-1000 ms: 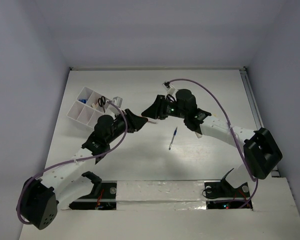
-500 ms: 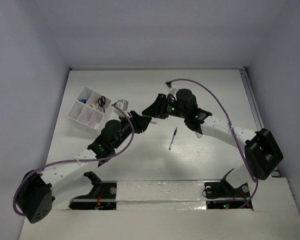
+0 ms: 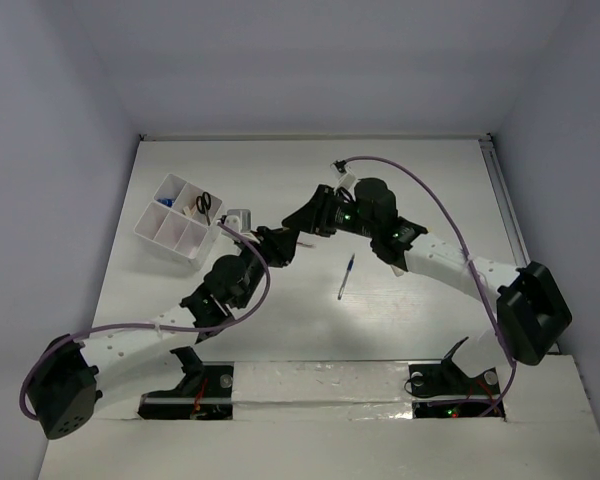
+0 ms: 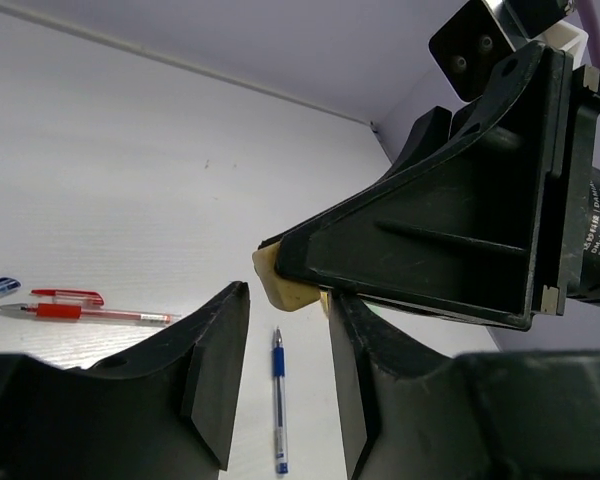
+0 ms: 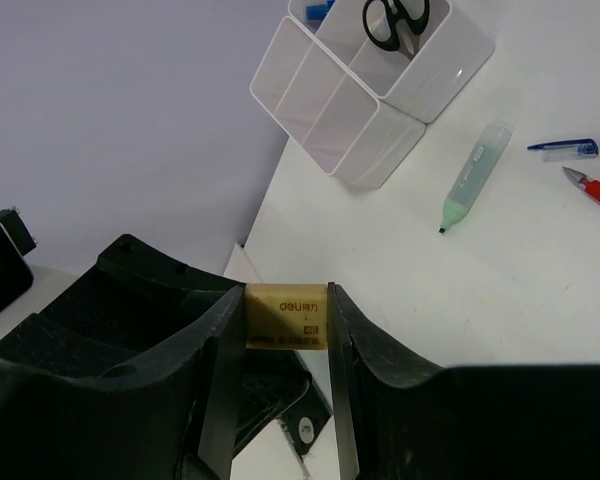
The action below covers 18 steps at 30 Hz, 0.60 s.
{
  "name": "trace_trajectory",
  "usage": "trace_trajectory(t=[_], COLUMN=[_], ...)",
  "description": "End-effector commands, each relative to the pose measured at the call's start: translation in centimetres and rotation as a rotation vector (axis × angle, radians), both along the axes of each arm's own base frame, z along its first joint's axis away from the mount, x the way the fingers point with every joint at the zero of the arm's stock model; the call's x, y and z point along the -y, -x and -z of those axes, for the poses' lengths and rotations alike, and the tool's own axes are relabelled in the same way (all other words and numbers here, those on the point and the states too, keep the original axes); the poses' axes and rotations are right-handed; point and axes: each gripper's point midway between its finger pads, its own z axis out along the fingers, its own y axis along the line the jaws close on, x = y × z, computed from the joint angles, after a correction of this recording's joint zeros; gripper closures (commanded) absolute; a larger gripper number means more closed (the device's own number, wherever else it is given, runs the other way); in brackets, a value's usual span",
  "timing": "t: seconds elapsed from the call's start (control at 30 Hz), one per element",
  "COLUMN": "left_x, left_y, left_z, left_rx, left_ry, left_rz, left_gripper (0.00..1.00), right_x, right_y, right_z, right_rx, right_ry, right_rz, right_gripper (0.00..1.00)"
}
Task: Sort the stationery into containers
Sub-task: Place the stationery in the storage box.
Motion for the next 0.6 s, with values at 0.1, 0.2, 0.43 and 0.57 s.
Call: trace_trajectory(t=[0.1, 0.2, 0.43, 0.57], left_x=[-0.2, -0.9, -1.3, -1.4], left_y=[0.0, -0.1, -0.1, -0.2], left_z=[-3.4, -4.0, -5.7, -6.0], left_rx=[0.115, 0.128, 0.184, 0.189], left_ry=[0.081, 0.090, 0.126, 0.106], left_rz=[-0.058, -0.099, -0.127, -0.146], left_gripper=[0.66, 0.68, 0.83, 1.00], right_x=[0.1, 0.0, -0.1, 0.2], right_y=[1.4, 1.6, 2.4, 2.7], right_z=[-1.8, -1.8, -1.7, -1.8], right_rx=[0.026, 0.016, -0.006, -0.007], right_ry=[-0.030, -0.037, -0.059, -0.065], right_rz=[-0.022, -0.032, -0.065, -0.064], right_gripper=[0.81, 0.81, 0.83, 0.83])
